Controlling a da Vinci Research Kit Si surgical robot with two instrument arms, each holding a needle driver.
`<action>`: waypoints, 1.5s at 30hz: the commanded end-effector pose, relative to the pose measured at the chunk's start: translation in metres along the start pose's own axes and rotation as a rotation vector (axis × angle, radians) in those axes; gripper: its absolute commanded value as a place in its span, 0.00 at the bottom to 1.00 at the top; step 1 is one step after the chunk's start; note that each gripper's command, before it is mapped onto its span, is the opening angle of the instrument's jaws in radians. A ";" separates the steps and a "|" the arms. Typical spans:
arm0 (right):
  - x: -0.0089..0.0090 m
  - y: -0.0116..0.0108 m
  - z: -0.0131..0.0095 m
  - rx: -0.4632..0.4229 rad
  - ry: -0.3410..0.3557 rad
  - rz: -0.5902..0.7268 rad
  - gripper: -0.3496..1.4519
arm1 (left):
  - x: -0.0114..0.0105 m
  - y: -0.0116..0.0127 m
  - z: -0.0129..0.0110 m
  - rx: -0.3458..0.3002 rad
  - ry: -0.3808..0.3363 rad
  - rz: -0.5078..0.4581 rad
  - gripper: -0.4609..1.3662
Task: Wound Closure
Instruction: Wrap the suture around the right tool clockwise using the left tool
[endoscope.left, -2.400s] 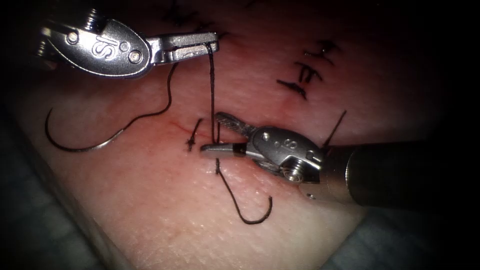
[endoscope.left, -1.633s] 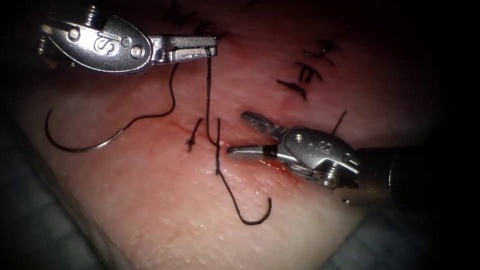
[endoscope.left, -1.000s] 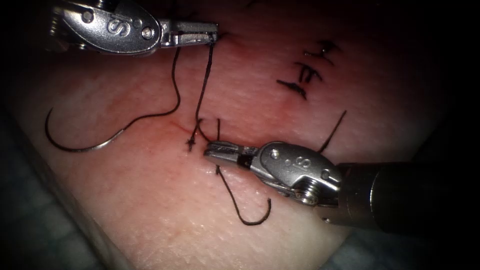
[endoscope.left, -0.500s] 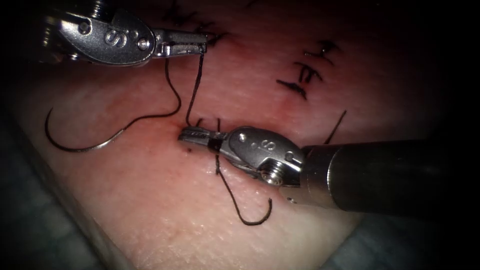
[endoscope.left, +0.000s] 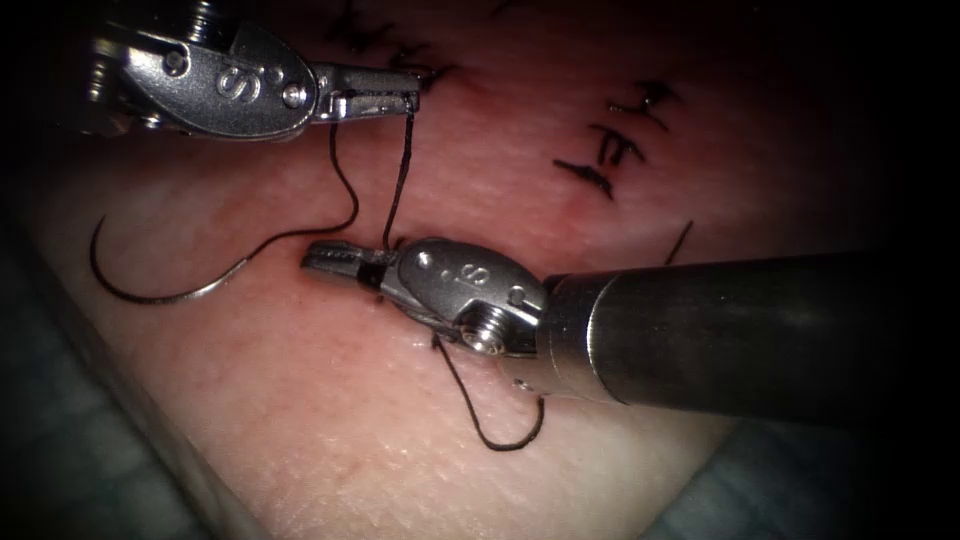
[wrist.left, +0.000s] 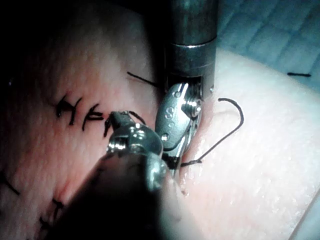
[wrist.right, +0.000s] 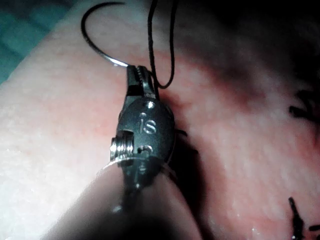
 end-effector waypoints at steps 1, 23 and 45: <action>0.0001 0.0003 -0.0005 -0.022 -0.003 -0.004 0.00 | -0.0001 0.0001 -0.0002 -0.009 0.000 0.002 0.06; 0.0006 0.0048 -0.0033 -0.171 0.226 0.009 0.00 | -0.0017 0.0069 -0.0024 -0.035 -0.011 -0.045 0.06; -0.0008 0.0068 -0.0060 0.097 0.386 0.081 0.00 | -0.0094 0.0127 0.0077 -0.065 0.018 -0.104 0.06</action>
